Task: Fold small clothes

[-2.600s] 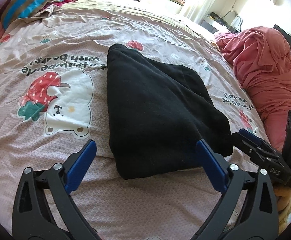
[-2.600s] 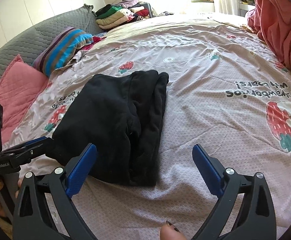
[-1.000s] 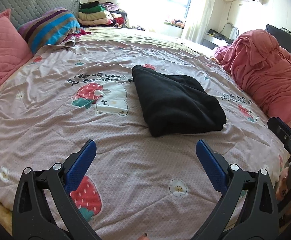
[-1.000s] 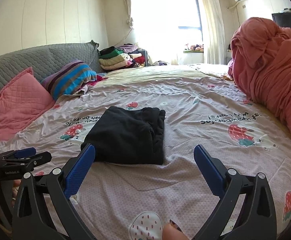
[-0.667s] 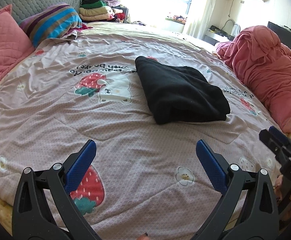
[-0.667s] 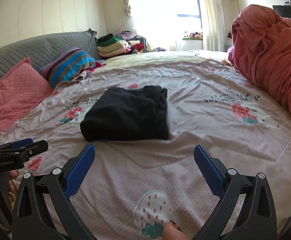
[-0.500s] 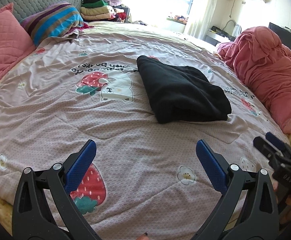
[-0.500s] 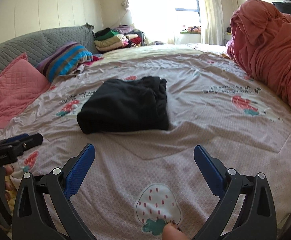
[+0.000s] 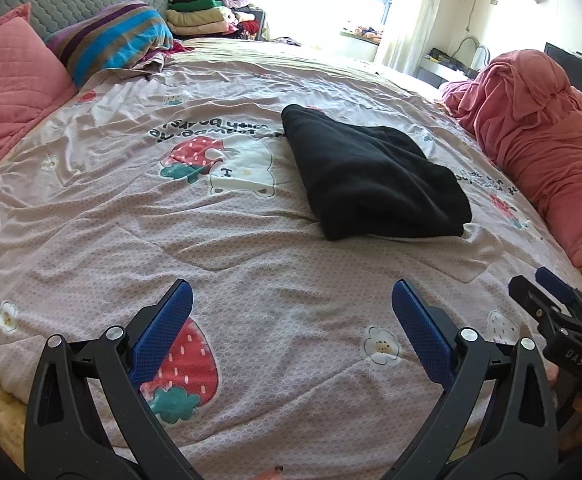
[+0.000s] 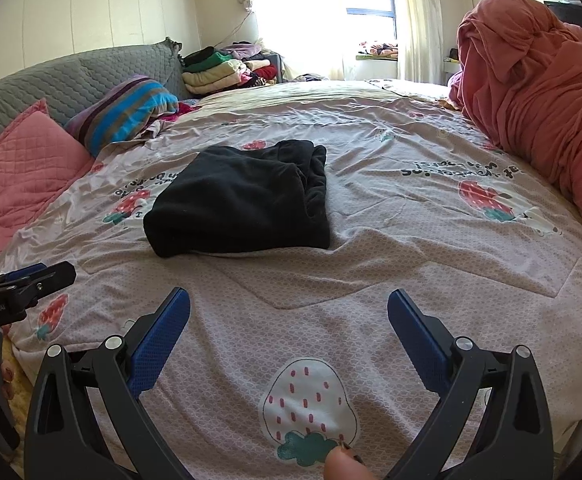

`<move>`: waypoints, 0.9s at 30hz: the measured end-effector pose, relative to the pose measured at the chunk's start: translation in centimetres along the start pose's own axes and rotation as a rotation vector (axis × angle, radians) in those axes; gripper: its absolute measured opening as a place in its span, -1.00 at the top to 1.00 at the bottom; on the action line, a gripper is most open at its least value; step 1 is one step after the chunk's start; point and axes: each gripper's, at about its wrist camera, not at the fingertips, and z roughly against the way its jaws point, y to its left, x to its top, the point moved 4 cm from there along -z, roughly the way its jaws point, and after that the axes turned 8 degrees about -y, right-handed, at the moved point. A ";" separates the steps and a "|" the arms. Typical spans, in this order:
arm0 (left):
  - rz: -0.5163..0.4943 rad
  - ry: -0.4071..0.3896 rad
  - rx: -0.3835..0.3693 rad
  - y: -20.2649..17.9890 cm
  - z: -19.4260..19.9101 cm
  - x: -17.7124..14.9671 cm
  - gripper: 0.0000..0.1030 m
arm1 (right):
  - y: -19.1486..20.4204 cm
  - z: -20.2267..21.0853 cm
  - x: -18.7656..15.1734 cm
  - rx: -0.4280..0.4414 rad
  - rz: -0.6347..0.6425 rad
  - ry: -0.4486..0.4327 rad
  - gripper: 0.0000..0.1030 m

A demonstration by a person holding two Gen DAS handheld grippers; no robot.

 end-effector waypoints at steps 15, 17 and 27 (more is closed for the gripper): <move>0.001 0.006 -0.005 -0.1 -0.1 -0.2 -0.82 | -0.2 0.1 -0.3 -0.012 0.004 0.006 -0.91; 0.001 0.007 -0.004 -0.1 -0.1 -0.2 -0.82 | -0.2 0.1 -0.3 -0.012 0.005 0.004 -0.91; 0.003 0.003 -0.003 0.0 0.0 -0.2 -0.82 | -0.1 0.0 -0.4 -0.007 0.009 0.011 -0.91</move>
